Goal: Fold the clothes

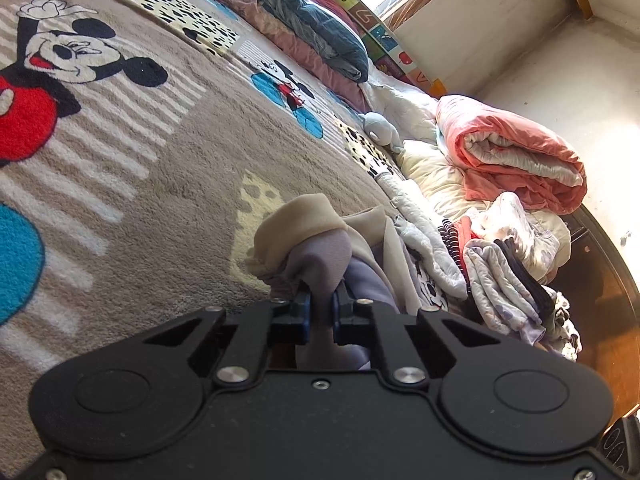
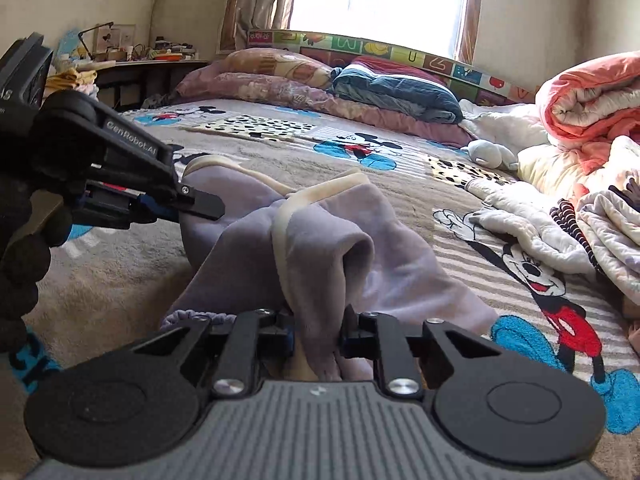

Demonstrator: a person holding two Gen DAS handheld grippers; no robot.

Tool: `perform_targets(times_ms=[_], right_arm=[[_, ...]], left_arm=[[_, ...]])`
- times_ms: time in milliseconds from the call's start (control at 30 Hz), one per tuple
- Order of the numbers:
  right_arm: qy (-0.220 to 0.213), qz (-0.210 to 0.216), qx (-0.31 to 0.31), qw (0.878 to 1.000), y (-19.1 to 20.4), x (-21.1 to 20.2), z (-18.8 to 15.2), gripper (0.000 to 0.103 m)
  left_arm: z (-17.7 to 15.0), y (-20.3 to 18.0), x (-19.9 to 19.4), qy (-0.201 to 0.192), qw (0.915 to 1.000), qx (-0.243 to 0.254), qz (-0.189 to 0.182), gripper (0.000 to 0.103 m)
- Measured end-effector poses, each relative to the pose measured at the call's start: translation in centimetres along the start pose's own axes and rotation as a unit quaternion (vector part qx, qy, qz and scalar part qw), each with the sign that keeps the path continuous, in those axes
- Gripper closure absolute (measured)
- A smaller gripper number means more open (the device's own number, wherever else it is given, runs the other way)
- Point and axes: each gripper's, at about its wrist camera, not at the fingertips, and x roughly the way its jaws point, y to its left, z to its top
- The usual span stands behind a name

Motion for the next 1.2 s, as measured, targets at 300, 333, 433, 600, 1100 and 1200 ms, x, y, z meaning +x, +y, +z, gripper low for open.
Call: perform_targets(times_ms=[300, 333, 433, 600, 1100, 1200], right_arm=[[-0.015, 0.09, 0.15, 0.985, -1.9, -3.8, 3.8, 0.085], [-0.015, 0.107, 0.167, 0.98, -1.9, -4.1, 4.3, 0.085], [-0.009, 0.154, 0.22, 0.963, -1.2, -4.7, 5.5, 0.085], [0.014, 0.216, 0.29, 0.932, 0.8, -4.4, 7.3, 0.085], [0.055, 0.189, 0.318, 0.927, 0.3, -1.6, 6.1, 0.064], [0.049, 0.168, 0.299, 0.938, -0.4, -1.8, 5.8, 0.076]], left_arm=[[2.9, 0.5, -5.7, -0.065, 0.9967, -0.043, -0.024, 0.098], [3.3, 0.8, -6.5, -0.074, 0.9959, -0.048, -0.021, 0.098], [4.5, 2.2, -9.1, -0.097, 0.9931, -0.065, -0.012, 0.098], [6.5, 5.5, -12.7, -0.127, 0.9872, -0.086, 0.046, 0.099], [3.4, 4.5, -15.8, -0.155, 0.9703, -0.088, 0.164, 0.043], [2.5, 4.5, -16.5, -0.156, 0.9699, -0.098, 0.159, 0.042]])
